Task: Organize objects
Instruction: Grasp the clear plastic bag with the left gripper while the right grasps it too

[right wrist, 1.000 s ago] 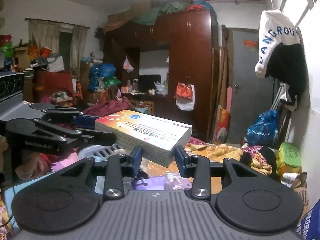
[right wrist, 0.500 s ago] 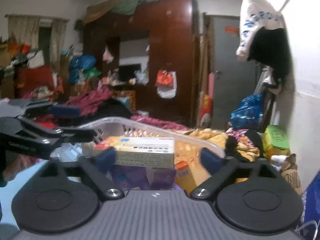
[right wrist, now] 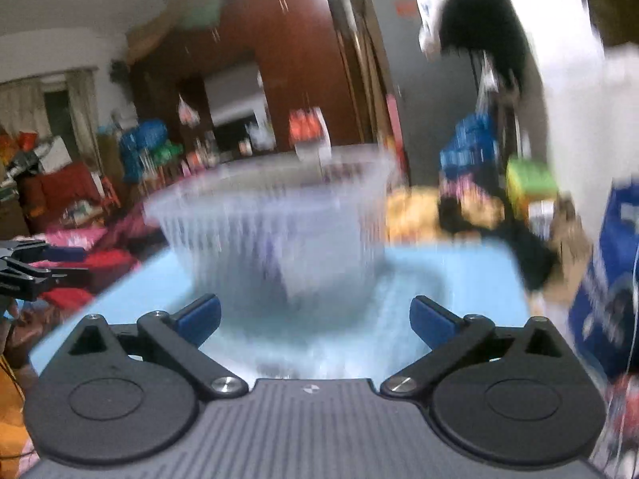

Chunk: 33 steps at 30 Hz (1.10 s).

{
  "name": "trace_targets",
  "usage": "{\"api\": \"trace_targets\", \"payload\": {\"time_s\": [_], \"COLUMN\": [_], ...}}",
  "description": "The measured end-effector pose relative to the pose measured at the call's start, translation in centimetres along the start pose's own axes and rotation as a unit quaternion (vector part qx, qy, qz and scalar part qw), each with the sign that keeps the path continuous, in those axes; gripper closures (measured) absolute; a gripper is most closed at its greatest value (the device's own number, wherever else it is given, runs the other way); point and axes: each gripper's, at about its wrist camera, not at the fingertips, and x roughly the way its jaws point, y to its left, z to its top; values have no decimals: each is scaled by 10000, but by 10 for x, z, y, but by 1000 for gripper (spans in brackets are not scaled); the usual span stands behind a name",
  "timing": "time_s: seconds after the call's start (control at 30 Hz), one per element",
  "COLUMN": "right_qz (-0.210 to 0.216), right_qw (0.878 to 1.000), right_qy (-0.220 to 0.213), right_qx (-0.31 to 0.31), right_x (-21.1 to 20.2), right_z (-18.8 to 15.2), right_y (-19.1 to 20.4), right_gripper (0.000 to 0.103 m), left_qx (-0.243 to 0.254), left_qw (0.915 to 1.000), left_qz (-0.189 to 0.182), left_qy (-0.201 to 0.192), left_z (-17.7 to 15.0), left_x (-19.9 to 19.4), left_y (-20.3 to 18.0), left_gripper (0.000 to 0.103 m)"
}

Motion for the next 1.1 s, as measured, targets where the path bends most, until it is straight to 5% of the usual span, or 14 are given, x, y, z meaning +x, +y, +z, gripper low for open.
{"api": "trace_targets", "payload": {"time_s": [0.2,0.4,0.47,0.57,0.7,1.1], "right_qz": [194,414,360,183,126,235], "right_qw": [9974,9967,9965,9954,9937,9918], "right_qy": [674,699,726,720,633,29], "right_qx": [183,-12,-221,-608,-914,-1254], "right_x": [45,44,41,43,37,9], "right_z": [-8,-26,-34,-39,-46,-54], "right_y": [-3,4,15,30,40,49], "right_gripper": [8,16,29,49,69,84], "left_qx": [-478,-59,127,368,396,530], "left_qw": [9974,9987,9990,9989,9991,9957], "left_qz": [-392,-326,-260,-69,-32,-240], "left_qy": [373,375,333,271,121,-717], "left_z": [-23,-40,-43,-43,-46,-67], "left_x": [37,47,47,44,38,7], "left_y": [8,-13,-23,-32,-31,-40], "left_gripper": [14,14,15,30,68,78]}}
